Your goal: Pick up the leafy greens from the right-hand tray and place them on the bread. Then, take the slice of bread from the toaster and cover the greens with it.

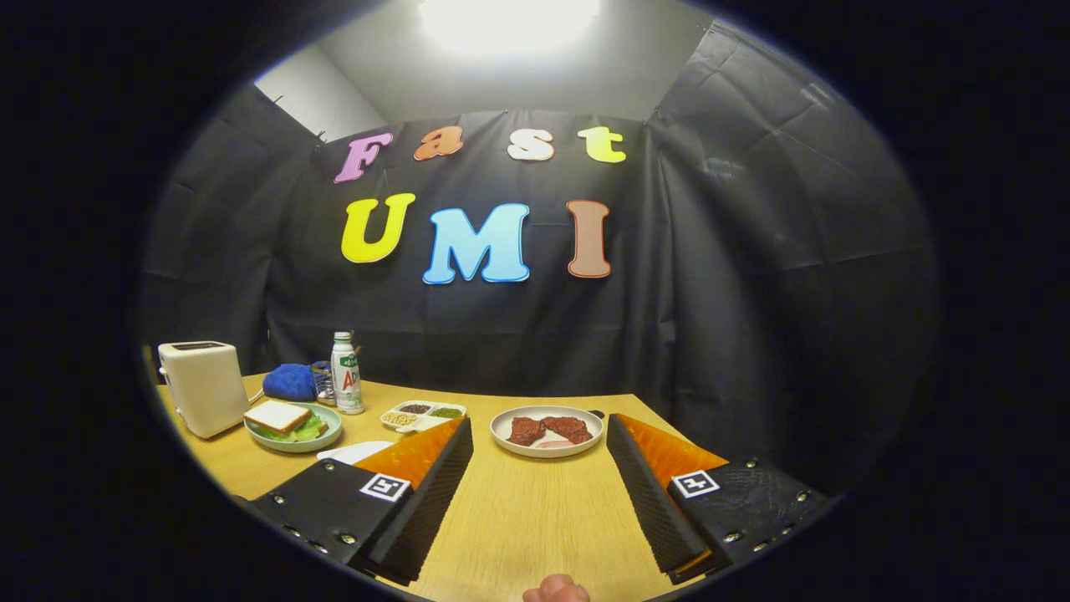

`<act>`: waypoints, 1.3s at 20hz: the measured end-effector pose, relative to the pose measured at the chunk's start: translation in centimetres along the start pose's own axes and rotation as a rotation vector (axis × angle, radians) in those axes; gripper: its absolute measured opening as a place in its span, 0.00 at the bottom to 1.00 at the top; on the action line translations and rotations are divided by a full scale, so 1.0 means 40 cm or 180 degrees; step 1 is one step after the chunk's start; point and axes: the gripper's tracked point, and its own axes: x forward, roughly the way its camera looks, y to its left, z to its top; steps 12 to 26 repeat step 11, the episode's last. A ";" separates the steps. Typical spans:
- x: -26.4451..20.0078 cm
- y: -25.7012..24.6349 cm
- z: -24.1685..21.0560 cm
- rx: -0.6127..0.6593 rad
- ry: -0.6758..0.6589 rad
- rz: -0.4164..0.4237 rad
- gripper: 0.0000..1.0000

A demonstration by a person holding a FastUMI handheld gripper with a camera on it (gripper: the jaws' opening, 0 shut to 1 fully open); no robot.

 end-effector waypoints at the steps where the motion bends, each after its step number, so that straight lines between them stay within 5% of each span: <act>1: 0.003 -0.020 0.008 0.0033 -0.0028 0.0015 0.98; 11: 0.102 -0.328 -0.018 0.0081 0.0006 -0.0163 0.98; 26: 0.102 -0.328 -0.018 0.0081 0.0006 -0.0163 0.98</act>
